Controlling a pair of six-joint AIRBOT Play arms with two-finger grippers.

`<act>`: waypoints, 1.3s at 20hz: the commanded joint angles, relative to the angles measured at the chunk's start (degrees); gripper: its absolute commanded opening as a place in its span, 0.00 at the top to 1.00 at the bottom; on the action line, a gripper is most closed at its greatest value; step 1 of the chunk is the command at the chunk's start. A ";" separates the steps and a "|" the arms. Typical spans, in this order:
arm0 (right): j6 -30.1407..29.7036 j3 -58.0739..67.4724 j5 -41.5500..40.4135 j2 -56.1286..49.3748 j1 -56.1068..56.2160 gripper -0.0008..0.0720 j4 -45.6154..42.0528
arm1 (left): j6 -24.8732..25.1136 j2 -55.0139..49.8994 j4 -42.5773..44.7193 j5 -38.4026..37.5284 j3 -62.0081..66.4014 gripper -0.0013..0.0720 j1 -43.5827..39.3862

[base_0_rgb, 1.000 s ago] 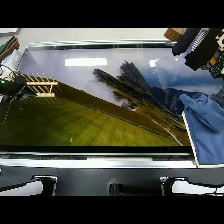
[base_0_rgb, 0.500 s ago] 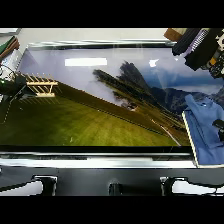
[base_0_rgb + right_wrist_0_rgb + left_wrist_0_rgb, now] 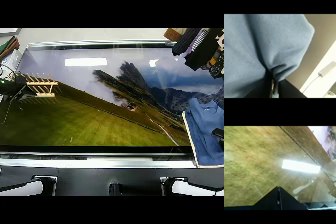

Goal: Fold the clothes and pants, and hang the long-sleeved shirts on hangers.

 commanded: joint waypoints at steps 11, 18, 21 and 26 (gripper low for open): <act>-6.08 -5.40 0.20 5.57 -0.02 0.41 -3.76 | 3.32 0.00 1.16 0.87 -0.02 0.96 -0.07; -20.13 4.11 25.90 16.02 7.65 0.69 43.89 | 6.43 0.07 20.79 11.13 -8.13 0.96 -10.88; -22.25 4.26 28.48 15.15 25.03 0.83 46.47 | 7.91 0.07 23.21 14.88 -16.57 0.96 -17.40; -19.06 4.28 29.07 13.27 45.31 0.94 37.46 | 7.96 0.04 25.77 15.21 -22.10 0.96 -20.85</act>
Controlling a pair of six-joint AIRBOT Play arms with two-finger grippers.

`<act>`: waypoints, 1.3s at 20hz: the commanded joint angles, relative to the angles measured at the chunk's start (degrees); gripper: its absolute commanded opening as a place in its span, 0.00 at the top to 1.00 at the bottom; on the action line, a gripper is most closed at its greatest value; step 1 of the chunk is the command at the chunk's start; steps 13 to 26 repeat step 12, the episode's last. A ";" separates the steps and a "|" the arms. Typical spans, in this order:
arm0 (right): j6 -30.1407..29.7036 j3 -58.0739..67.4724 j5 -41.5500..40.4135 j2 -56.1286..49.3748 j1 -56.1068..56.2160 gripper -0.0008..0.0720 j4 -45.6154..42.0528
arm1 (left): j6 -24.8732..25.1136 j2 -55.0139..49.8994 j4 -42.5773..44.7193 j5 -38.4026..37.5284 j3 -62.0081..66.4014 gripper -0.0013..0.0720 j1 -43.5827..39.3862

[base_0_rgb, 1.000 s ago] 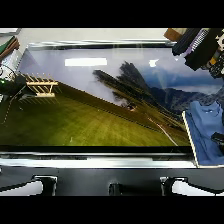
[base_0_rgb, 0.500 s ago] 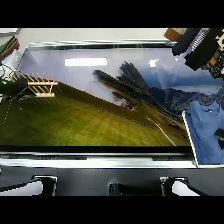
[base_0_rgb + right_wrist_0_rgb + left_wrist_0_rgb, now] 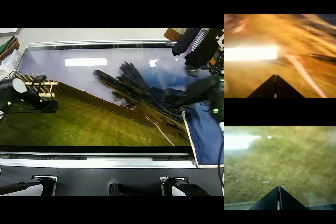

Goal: Fold the clothes and pants, and hang the long-sleeved shirts on hangers.

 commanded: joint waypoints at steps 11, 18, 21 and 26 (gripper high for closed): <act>0.04 0.28 -2.56 -0.66 12.68 0.94 -2.54 | -0.15 -0.02 2.62 0.68 -2.84 0.96 -1.99; 0.04 0.28 -2.56 -0.66 12.68 0.94 -2.54 | -0.13 -0.02 2.62 0.66 -2.84 0.96 -1.97; 0.04 0.28 -2.56 -0.66 12.68 0.94 -2.54 | -0.13 -0.02 2.62 0.66 -2.84 0.96 -1.97; 0.04 0.28 -2.56 -0.66 12.68 0.94 -2.54 | -0.13 -0.02 2.62 0.66 -2.84 0.96 -1.97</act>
